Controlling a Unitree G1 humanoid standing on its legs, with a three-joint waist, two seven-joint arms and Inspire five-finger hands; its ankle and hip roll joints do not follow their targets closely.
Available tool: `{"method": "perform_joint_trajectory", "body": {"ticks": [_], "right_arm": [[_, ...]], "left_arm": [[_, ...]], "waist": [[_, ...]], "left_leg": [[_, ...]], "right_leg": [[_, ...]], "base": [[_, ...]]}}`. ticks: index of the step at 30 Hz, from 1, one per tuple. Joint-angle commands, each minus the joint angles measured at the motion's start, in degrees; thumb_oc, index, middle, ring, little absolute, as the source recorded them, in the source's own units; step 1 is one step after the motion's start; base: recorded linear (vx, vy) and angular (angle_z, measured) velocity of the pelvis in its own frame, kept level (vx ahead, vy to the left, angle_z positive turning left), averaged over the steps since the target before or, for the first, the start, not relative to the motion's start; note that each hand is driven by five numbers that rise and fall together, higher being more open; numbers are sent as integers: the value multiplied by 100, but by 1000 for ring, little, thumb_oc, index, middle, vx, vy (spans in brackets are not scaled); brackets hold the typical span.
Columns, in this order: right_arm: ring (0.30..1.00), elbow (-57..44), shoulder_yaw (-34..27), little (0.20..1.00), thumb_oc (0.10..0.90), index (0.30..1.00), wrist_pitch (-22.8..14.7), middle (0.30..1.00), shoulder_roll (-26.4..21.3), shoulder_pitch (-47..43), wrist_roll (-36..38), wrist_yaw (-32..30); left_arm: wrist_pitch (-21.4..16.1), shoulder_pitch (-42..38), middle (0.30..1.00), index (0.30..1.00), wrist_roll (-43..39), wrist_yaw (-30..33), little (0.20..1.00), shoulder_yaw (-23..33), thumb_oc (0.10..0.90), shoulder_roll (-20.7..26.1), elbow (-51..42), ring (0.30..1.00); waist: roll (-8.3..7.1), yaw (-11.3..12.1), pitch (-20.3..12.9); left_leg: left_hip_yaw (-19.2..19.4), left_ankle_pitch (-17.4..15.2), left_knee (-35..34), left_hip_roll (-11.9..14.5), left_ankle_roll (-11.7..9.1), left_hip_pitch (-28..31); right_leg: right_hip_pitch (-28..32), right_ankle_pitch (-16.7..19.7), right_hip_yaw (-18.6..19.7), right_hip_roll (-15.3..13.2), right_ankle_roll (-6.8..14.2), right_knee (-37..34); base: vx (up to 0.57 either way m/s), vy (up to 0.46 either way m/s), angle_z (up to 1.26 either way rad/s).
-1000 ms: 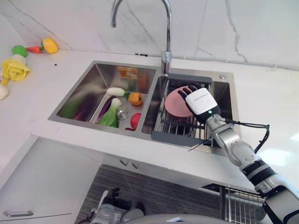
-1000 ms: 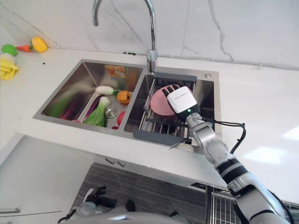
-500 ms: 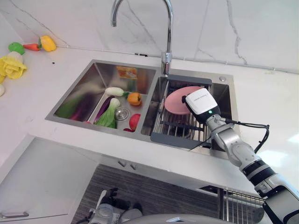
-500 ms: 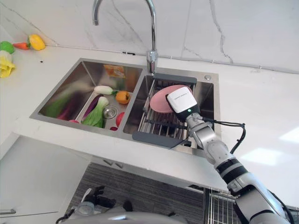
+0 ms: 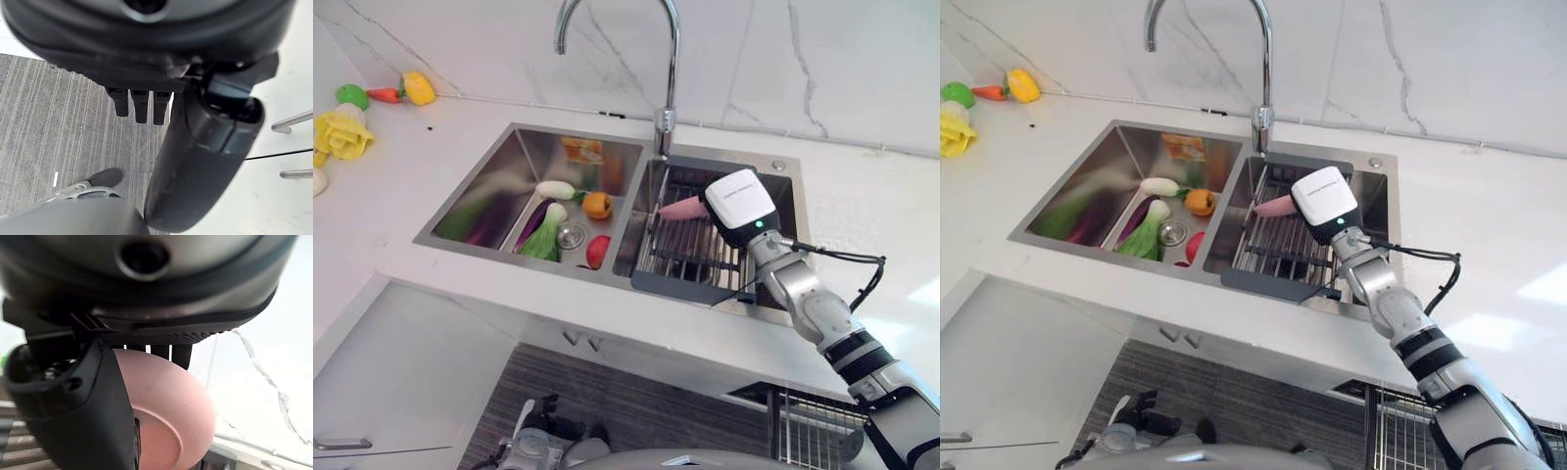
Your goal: Place the dishes in the dishwasher.
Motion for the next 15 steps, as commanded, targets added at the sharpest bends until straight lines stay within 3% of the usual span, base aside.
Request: {"method": "perform_joint_trajectory", "body": {"ticks": [1, 4, 5, 8, 11, 12, 13, 15], "right_arm": [[300, -1252, -854, 300, 400, 300, -21, 300, -61, -390, 632, -970], [300, -1933, -1536, 300, 400, 300, -256, 300, 125, 33, 1512, -1288], [300, -2247, -1837, 300, 400, 300, -450, 300, 289, 211, 2113, -1414], [300, -2831, -2330, 300, 400, 300, -757, 300, 364, 541, 2785, -1587], [300, -3022, -2387, 300, 400, 300, -1238, 300, 583, 412, 4001, -1546], [300, -3043, -2297, 300, 400, 300, -1671, 300, 811, 328, 5180, -1404], [300, -3083, -2297, 300, 400, 300, -1918, 300, 897, 353, 5806, -1185], [300, -3087, -2315, 300, 400, 300, -1927, 300, 894, 365, 5853, -1147]], "left_arm": [[-87, -203, 900, 900, 195, 206, 900, -145, 800, 96, 294, 900], [-75, -173, 900, 900, 240, 270, 900, -125, 800, 95, 273, 900], [-59, -148, 900, 900, 277, 304, 900, -79, 800, 101, 273, 900], [-70, -143, 900, 900, 292, 352, 900, -9, 800, 170, 217, 900], [-151, -173, 900, 900, 25, 466, 900, 93, 800, 174, 129, 900], [-165, -191, 900, 900, -173, 526, 900, 186, 800, 178, 182, 900], [-173, -139, 900, 900, -266, 541, 900, 240, 800, 193, 175, 900], [-174, -129, 900, 900, -269, 540, 900, 238, 800, 197, 171, 900]], "waist": [[-289, 25, -104], [-295, -43, -80], [-301, -105, -38], [-389, -182, 78], [-352, -102, 218], [-389, -177, 216], [-387, -205, 204], [-388, -178, 210]], "left_leg": [[113, 129, -60, 140, -288, 40], [121, 125, -2, 148, -294, 1], [137, 70, 144, 172, -329, -29], [115, 73, 962, 200, -498, -538], [-924, 52, 1409, -60, -781, -610], [-1416, -297, 1523, -96, -677, -408], [-1650, -493, 1399, -135, -550, -263], [-1620, -497, 1372, -131, -541, -223]], "right_leg": [[64, 458, 328, -635, 630, -237], [50, 451, 324, -627, 617, -232], [59, 412, 365, -610, 613, -230], [-19, 433, 385, -645, 551, -242], [-194, 577, 709, -634, 508, -260], [-389, 702, 1051, -745, 563, -174], [-493, 722, 1233, -769, 611, -112], [-495, 709, 1266, -770, 618, -90]], "base": [[0, 0, 0], [6, -10, 0], [-4, -31, 5], [-74, -21, 18], [-121, 160, -12], [-66, 307, -91], [-28, 233, -84], [-3, 106, -114]]}}
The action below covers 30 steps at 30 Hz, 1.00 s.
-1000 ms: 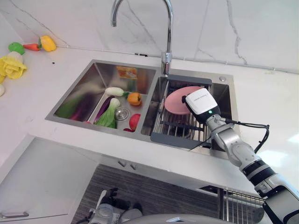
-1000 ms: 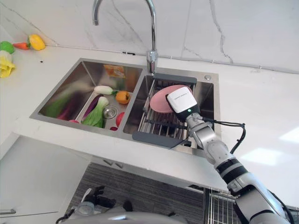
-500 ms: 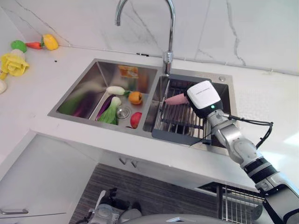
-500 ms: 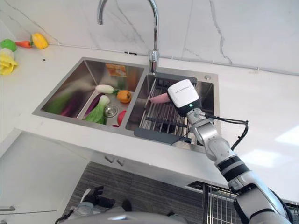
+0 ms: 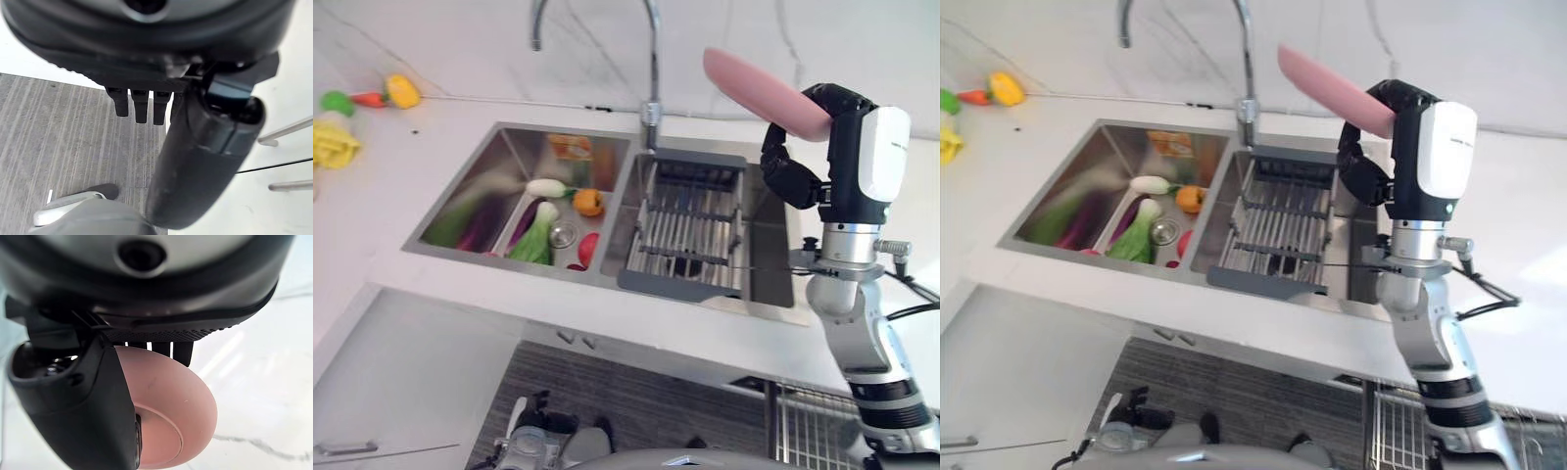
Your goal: Place the dishes in the dishwasher.
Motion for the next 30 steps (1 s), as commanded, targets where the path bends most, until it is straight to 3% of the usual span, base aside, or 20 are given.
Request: {"method": "perform_joint_trajectory", "body": {"ticks": [1, 2, 4, 5, 7, 8, 10, 12, 13, 15, 16, 17, 19, 20, 21, 23, 24, 25, 30], "right_arm": [[300, -638, -480, 300, 400, 300, -1031, 300, -209, -553, 1624, 16], [300, -929, -828, 300, 400, 300, -1485, 300, 161, -241, 2803, 242], [300, -951, -837, 300, 400, 300, -1477, 300, 172, -219, 2810, 253], [300, -1250, -1058, 300, 400, 300, -1434, 300, 293, -19, 2640, 227], [300, -1227, -1131, 300, 400, 300, -1365, 300, 298, 0, 2596, 244], [300, -1281, -1210, 300, 400, 300, -1379, 300, 310, -40, 2361, 91], [300, -1222, -1099, 300, 400, 300, -1266, 300, 225, -183, 1947, -81], [300, -1114, -1075, 300, 400, 300, -1130, 300, 101, -257, 1689, -122], [300, -1060, -1165, 300, 400, 300, -931, 300, -6, -286, 1334, -136], [300, -894, -1404, 300, 400, 300, -342, 300, -639, -353, -57, -87], [300, -894, -1394, 300, 400, 300, -324, 300, -652, -364, -88, -103], [300, -782, -1493, 300, 400, 300, -132, 300, -1115, -466, -780, -109], [300, -626, -1463, 300, 400, 300, 138, 300, -1575, -566, -1415, -87], [300, -626, -1463, 300, 400, 300, 138, 300, -1575, -566, -1415, -87], [300, -665, -1539, 300, 400, 300, 334, 300, -2091, -432, -2130, 125], [300, -671, -1544, 300, 400, 300, 337, 300, -2096, -423, -2138, 126], [300, -749, -1769, 300, 400, 300, 438, 300, -2276, -36, -2516, 289], [300, -749, -1769, 300, 400, 300, 438, 300, -2276, -36, -2516, 289], [300, -793, -1916, 300, 400, 300, 416, 300, -1755, 839, -2527, 607]], "left_arm": [[-103, -136, 900, 900, -226, 137, 900, -166, 800, 162, 205, 900], [-45, -182, 900, 900, -78, 5, 900, -207, 800, 160, 399, 900], [-49, -178, 900, 900, -75, 3, 900, -210, 800, 167, 404, 900], [-52, -144, 900, 900, 64, -93, 900, -214, 800, 172, 378, 900], [-47, -141, 900, 900, 133, -120, 900, -192, 800, 200, 403, 900], [-53, -93, 900, 900, 271, -163, 900, -174, 800, 266, 403, 900], [-15, -73, 900, 900, 352, -137, 900, -109, 800, 356, 402, 900], [19, -118, 900, 900, 392, -140, 900, -32, 800, 441, 417, 900], [27, -117, 900, 900, 445, -129, 900, -2, 800, 459, 404, 900], [-36, -114, 900, 900, 581, -154, 900, 33, 800, 497, 354, 900], [-35, -122, 900, 900, 582, -151, 900, 27, 800, 480, 352, 900], [-119, -13, 900, 900, 538, -161, 900, 87, 800, 503, 277, 900], [-151, 87, 900, 900, 464, -193, 900, 213, 800, 465, 232, 900], [-151, 87, 900, 900, 464, -193, 900, 213, 800, 465, 232, 900], [-187, 147, 900, 900, 413, -188, 900, 453, 800, 433, 261, 900], [-189, 145, 900, 900, 414, -187, 900, 446, 800, 425, 265, 900], [-218, 240, 900, 900, 436, -224, 900, 552, 800, 373, 172, 900], [-218, 240, 900, 900, 436, -224, 900, 552, 800, 373, 172, 900], [-156, 274, 900, 900, 548, -278, 900, 468, 800, 225, 150, 900]], "waist": [[-169, -57, -71], [-217, -350, -127], [-230, -314, -136], [-276, -449, -166], [-292, -441, -161], [-308, -422, -85], [-249, -210, -23], [-219, -275, 20], [-222, -275, -3], [-240, -214, -62], [-231, -183, -61], [-302, -41, -134], [-440, 146, -237], [-440, 146, -237], [-471, 187, -356], [-456, 206, -361], [-468, 130, -350], [-468, 130, -350], [-382, -29, -271]], "left_leg": [[-228, -402, -131, 32, 64, 426], [4, -497, -746, -132, 313, 733], [41, -474, -795, -143, 322, 762], [370, -380, -1192, -327, 470, 935], [487, -374, -1280, -370, 498, 981], [779, -338, -1363, -350, 529, 1037], [1293, -255, -1381, -264, 532, 1018], [1513, -146, -1378, -176, 554, 956], [1584, -105, -1380, -170, 596, 898], [1761, -8, -1366, -201, 743, 744], [1793, 19, -1377, -208, 748, 734], [2017, 14, -1338, -259, 781, 658], [2288, 62, -1315, -281, 731, 585], [2288, 62, -1315, -281, 731, 585], [2531, 140, -1279, -64, 549, 550], [2545, 140, -1277, -50, 541, 549], [2597, 199, -1199, 141, 422, 551], [2597, 199, -1199, 141, 422, 551], [2498, 261, -1079, 400, 297, 536]], "right_leg": [[-234, 694, 499, -549, 785, -272], [-472, 984, 832, -753, 984, -187], [-491, 989, 873, -760, 993, -183], [-759, 1266, 1057, -924, 1162, -117], [-856, 1286, 1126, -933, 1189, -86], [-1078, 1454, 808, -1093, 1256, 35], [-1100, 1384, -248, -1411, 1220, 310], [-870, 1190, -449, -1449, 1158, 744], [-783, 1090, -366, -1398, 1129, 945], [-592, 829, -195, -1296, 1098, 1421], [-634, 842, -163, -1299, 1084, 1434], [-321, 616, -314, -1292, 1067, 1376], [-22, 592, -506, -1206, 1072, 741], [-22, 592, -506, -1206, 1072, 741], [60, 689, -425, -1101, 1101, -79], [62, 707, -415, -1081, 1094, -107], [194, 671, -299, -924, 1063, -360], [194, 671, -299, -924, 1063, -360], [371, 474, -448, -677, 907, -445]], "base": [[-87, 464, -145], [-92, 460, -75], [-78, 306, -57], [-117, 315, -62], [-151, 216, -84], [-246, 123, -114], [-348, 158, -159], [-299, 96, -162], [-264, 78, -27], [-204, 70, -29], [-203, 36, -77], [-191, -34, -80], [-147, -115, -78], [-68, -315, -95], [-43, -238, -65], [-20, -217, -74], [3, -194, -71], [3, -219, -73], [-24, -122, -16]]}}
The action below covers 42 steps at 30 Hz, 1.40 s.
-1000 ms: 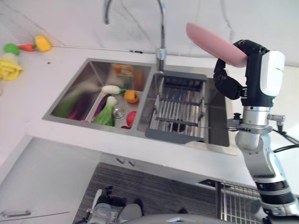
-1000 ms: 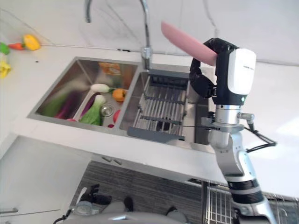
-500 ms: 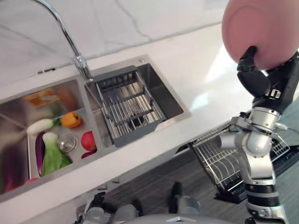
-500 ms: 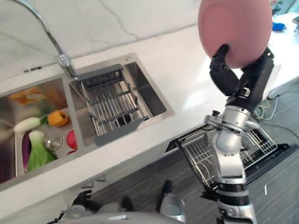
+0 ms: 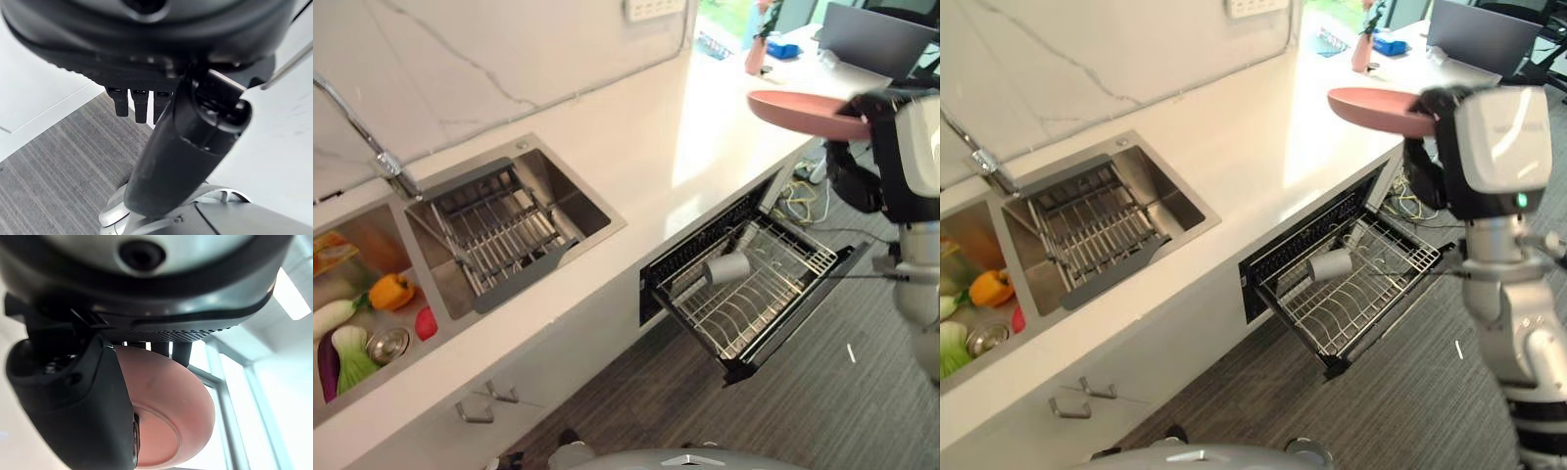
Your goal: Place the dishes in the dishwasher.
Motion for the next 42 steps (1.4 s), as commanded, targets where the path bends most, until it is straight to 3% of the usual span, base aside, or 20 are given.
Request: {"method": "perform_joint_trajectory", "body": {"ticks": [1, 4, 5, 7, 13, 24, 29, 30, 31, 42], "right_arm": [[300, -693, -322, 300, 400, 300, -177, 300, 177, -426, -145, 35], [300, -695, -212, 300, 400, 300, -199, 300, 431, -154, -130, 124], [300, -576, 105, 300, 400, 300, -271, 300, 767, 200, -58, 249], [300, -409, 248, 300, 400, 300, -277, 300, 793, 335, -72, 352], [300, 509, 885, 300, 400, 300, -261, 300, 608, 83, -17, 395], [300, 2696, 2051, 300, 400, 300, 5, 300, 185, -710, -312, 551], [300, 2956, 1947, 300, 400, 300, 197, 300, 171, -734, -419, 511], [848, 2940, 1903, 848, 765, 848, 205, 848, 171, -713, -395, 515], [900, 2823, 1825, 900, 800, 900, 239, 900, 183, -682, -410, 536], [900, 2299, 1324, 900, 800, 900, 320, 900, 195, -628, -302, 410]], "left_arm": [[-155, -617, 900, 900, 94, -7, 900, 25, 800, 66, -143, 900], [-139, -605, 900, 900, 99, -11, 900, 23, 800, 48, -177, 900], [-117, -661, 900, 900, 96, 13, 900, 10, 800, 38, -169, 900], [-106, -688, 900, 900, 121, 5, 900, -40, 800, 30, -205, 900], [-132, -812, 900, 900, 92, 0, 900, -211, 800, 71, -268, 900], [-199, -927, 900, 900, -29, -102, 900, -493, 800, 149, -358, 900], [-179, -945, 900, 900, -49, -122, 900, -477, 800, 153, -294, 900], [-173, -955, 900, 900, -68, -121, 900, -468, 800, 147, -289, 900], [-163, -948, 900, 900, -80, -123, 900, -453, 800, 141, -299, 900], [-139, -964, 900, 900, -211, -155, 900, -470, 800, 65, -379, 900]], "waist": [[-366, 138, 151], [-313, 97, 202], [-264, 69, 306], [-242, 84, 391], [-217, 210, 669], [-237, 556, 885], [-218, 542, 906], [-213, 535, 910], [-203, 522, 917], [-149, 363, 897]], "left_leg": [[-166, -608, -18, -381, -74, 252], [-213, -573, 43, -308, -115, 217], [-284, -547, 111, -250, -147, 174], [-338, -535, 158, -232, -163, 133], [-477, -509, 215, -206, -200, 48], [-696, -504, 338, -180, -239, -127], [-748, -512, 347, -202, -243, -155], [-749, -513, 345, -208, -243, -155], [-756, -514, 344, -204, -243, -153], [-691, -523, 297, -180, -249, -29]], "right_leg": [[647, 940, -211, -574, 682, -1148], [664, 865, -234, -499, 632, -1151], [669, 773, -247, -458, 575, -1080], [674, 734, -295, -454, 547, -1029], [669, 743, -384, -443, 528, -987], [677, 720, -572, -445, 489, -912], [678, 692, -617, -450, 477, -869], [673, 688, -618, -454, 478, -863], [671, 682, -612, -458, 474, -859], [671, 671, -483, -437, 446, -885]], "base": [[-10, -91, 11], [-21, -58, 17], [-30, -76, 15], [-33, -57, 8], [-45, -38, 18], [-3, -13, 13], [6, 6, 18], [0, 0, 0], [0, 0, 0], [5, 6, -4]]}}
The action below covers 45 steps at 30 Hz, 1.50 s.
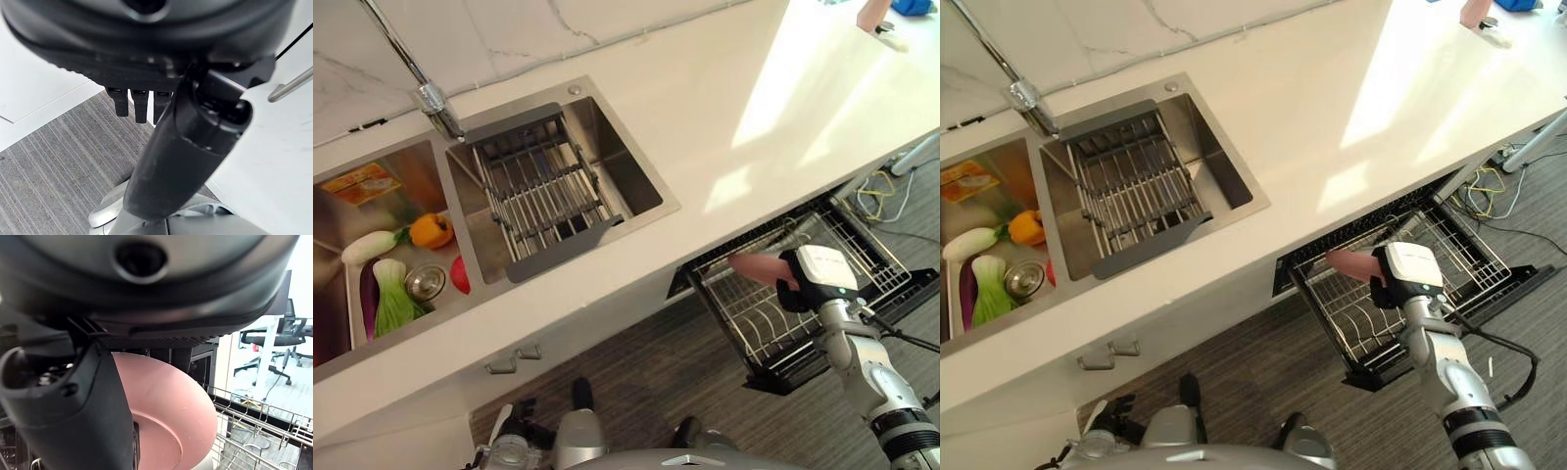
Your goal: Place the dishes in the dishwasher.
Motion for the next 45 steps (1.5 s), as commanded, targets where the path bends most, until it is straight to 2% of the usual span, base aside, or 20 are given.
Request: {"method": "perform_joint_trajectory", "body": {"ticks": [1, 11, 21, 24, 28, 36, 45], "right_arm": [[900, -799, -483, 900, 800, 900, -29, 900, -472, -396, 40, -504], [900, -774, -469, 900, 800, 900, -53, 900, -346, -334, 152, -457], [900, -10, 38, 900, 800, 900, -142, 900, -349, -277, 38, -243], [900, 700, 477, 900, 800, 900, -161, 900, -418, -521, -29, -215], [900, 858, 647, 900, 800, 900, -174, 900, -471, -584, -137, -163], [900, 1183, 756, 900, 800, 900, -128, 900, -472, -675, -154, -220], [900, 932, 629, 900, 800, 900, -89, 900, -490, -687, -119, -277]], "left_arm": [[-141, -318, 900, 900, -198, -12, 900, -75, 800, -181, 63, 900], [-151, -356, 900, 900, -225, -64, 900, -159, 800, -226, 25, 900], [-155, -328, 900, 900, -140, -109, 900, -180, 800, -223, 124, 900], [-176, -340, 900, 900, -112, -129, 900, -249, 800, -201, 168, 900], [-185, -336, 900, 900, -89, -133, 900, -256, 800, -187, 178, 900], [-204, -304, 900, 900, -116, -125, 900, -313, 800, -194, 172, 900], [-191, -299, 900, 900, -149, -110, 900, -301, 800, -211, 198, 900]], "waist": [[-46, -19, -25], [-24, -84, -45], [-3, -65, 6], [30, -20, 71], [61, -6, 117], [94, 10, 103], [96, 0, 88]], "left_leg": [[-83, -524, 381, 74, -241, 125], [-74, -516, 338, 81, -251, 188], [-104, -488, 301, 85, -262, 202], [-144, -462, 306, 86, -275, 172], [-161, -439, 290, 88, -291, 163], [-209, -374, 228, 111, -317, 131], [-217, -360, 203, 124, -327, 127]], "right_leg": [[80, 467, 260, -369, 340, -245], [94, 464, 294, -350, 329, -272], [96, 479, 271, -333, 322, -286], [89, 483, 227, -328, 316, -267], [100, 494, 183, -339, 319, -257], [104, 505, 110, -320, 318, -290], [85, 519, 129, -304, 319, -314]], "base": [[6, 1, -8], [0, 0, 0], [0, 0, 0], [-44, -6, 1], [-14, -2, 3], [-1, -10, 5], [0, -1, 0]]}}
